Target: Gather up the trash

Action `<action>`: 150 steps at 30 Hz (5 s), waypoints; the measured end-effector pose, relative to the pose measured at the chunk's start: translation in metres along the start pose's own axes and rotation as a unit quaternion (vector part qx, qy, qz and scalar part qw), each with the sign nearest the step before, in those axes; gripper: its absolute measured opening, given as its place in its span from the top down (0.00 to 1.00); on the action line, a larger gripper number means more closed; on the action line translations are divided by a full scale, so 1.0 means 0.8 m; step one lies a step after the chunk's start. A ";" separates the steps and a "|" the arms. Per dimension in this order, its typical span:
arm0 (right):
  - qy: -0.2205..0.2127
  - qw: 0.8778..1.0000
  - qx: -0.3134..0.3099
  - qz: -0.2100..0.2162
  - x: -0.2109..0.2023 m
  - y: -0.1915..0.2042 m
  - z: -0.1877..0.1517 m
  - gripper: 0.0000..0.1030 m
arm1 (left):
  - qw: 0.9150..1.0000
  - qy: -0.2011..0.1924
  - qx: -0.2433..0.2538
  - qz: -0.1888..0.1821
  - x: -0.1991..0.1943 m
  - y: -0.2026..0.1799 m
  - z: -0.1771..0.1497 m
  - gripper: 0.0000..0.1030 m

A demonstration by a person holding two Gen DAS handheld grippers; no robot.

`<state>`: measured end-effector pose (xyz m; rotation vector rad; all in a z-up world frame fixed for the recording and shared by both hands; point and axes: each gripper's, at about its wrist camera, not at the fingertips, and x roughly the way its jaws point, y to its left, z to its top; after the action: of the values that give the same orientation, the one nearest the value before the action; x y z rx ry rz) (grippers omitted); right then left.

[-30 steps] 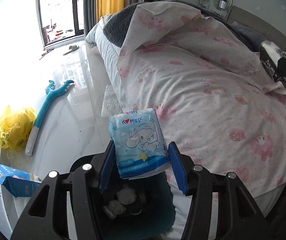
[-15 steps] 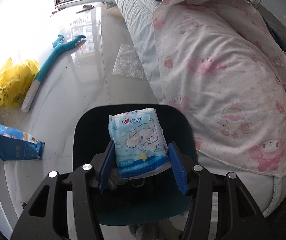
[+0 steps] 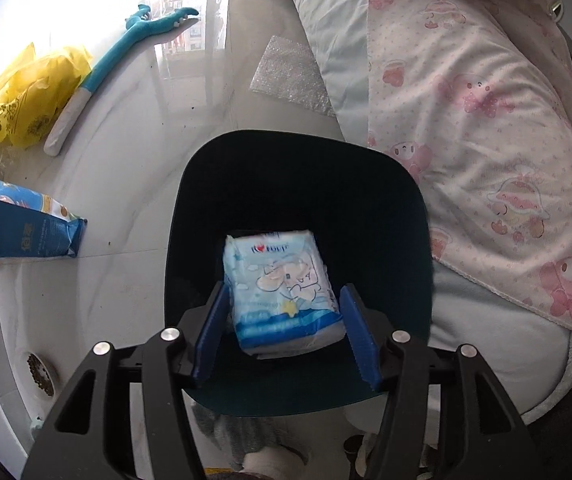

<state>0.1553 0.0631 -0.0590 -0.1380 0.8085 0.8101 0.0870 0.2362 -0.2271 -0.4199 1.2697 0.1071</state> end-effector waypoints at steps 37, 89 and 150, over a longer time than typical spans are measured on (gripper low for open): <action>0.229 0.973 0.006 -0.009 0.191 0.035 -0.104 0.28 | 0.980 -0.188 -0.002 0.057 -0.129 0.054 -0.010 0.17; -0.205 0.962 0.036 -0.176 -0.344 -0.109 -0.159 0.03 | 0.877 -0.461 0.122 0.049 -0.319 -0.178 -0.131 0.03; -0.229 0.964 0.035 -0.128 -0.373 -0.119 -0.204 0.03 | 0.878 -0.455 0.130 0.067 -0.296 -0.197 -0.163 0.03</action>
<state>0.0012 -0.2456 0.0158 0.0102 0.3703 0.5359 -0.0543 0.0796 0.0046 -0.0140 0.3616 0.2183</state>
